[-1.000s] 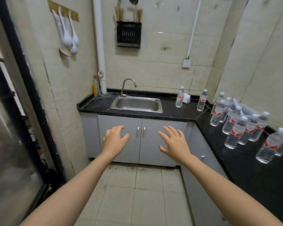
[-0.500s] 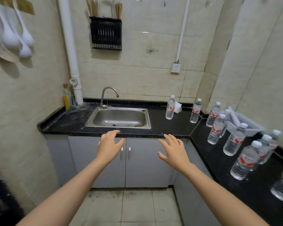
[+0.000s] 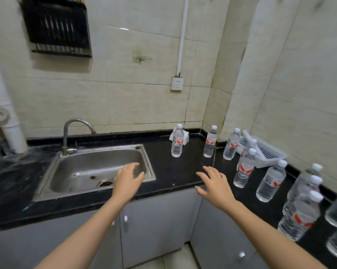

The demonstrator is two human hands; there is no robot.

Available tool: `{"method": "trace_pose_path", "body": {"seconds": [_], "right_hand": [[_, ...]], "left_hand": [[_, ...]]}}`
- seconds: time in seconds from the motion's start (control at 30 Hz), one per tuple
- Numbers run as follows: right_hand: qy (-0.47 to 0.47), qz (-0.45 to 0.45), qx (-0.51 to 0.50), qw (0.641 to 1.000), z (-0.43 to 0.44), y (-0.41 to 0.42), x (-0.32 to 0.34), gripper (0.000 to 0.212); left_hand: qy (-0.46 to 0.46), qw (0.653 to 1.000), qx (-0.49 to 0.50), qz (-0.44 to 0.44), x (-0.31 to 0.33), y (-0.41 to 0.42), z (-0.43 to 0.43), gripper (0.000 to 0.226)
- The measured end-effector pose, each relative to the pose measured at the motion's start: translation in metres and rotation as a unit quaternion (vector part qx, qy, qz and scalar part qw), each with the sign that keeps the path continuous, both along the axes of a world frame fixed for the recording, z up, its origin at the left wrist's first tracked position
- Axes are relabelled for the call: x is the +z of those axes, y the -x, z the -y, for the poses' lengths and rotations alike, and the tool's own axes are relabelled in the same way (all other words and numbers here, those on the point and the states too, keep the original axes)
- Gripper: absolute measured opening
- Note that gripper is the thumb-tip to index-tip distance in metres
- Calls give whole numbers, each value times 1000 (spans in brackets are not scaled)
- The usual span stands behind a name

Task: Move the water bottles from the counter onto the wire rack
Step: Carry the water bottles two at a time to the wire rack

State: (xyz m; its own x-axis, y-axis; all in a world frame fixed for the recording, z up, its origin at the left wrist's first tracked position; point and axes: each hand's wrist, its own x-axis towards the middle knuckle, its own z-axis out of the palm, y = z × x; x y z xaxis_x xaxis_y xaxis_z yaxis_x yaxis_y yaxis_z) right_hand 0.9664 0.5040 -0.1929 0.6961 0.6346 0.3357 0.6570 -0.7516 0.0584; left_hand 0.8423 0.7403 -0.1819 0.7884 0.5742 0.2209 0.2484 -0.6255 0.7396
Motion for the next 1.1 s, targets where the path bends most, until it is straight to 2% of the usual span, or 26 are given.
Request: {"method": "trace_pose_path", "body": {"seconds": [0.07,0.33,0.4,0.6,0.73,0.87,1.1], "right_hand": [[-21,-38,-33,999,3,-19,-5,50],[1,-123,-133,984,40,-83,-38,55],[-37,-140,-150,978,45,-108,-45,56],[-96,-209,-153,961,28,-195,-69,57],[-152,-273,-147,938,5,-247,-89,56],[-152,-313,-146,926,-16,-287,-108,57],[-169,-351,-182,903,-49,-342,-127,58]], "left_hand": [[5,999,-27,-19,-13,-35,-4,39],[39,991,-107,-72,-57,-141,20,41],[43,990,-111,-71,-61,-170,25,41],[62,992,-72,-87,-72,-249,21,40],[107,989,-22,-102,-89,-289,15,40],[177,977,-6,-120,-117,-318,18,42],[207,970,25,-124,-144,-378,-9,46]]}}
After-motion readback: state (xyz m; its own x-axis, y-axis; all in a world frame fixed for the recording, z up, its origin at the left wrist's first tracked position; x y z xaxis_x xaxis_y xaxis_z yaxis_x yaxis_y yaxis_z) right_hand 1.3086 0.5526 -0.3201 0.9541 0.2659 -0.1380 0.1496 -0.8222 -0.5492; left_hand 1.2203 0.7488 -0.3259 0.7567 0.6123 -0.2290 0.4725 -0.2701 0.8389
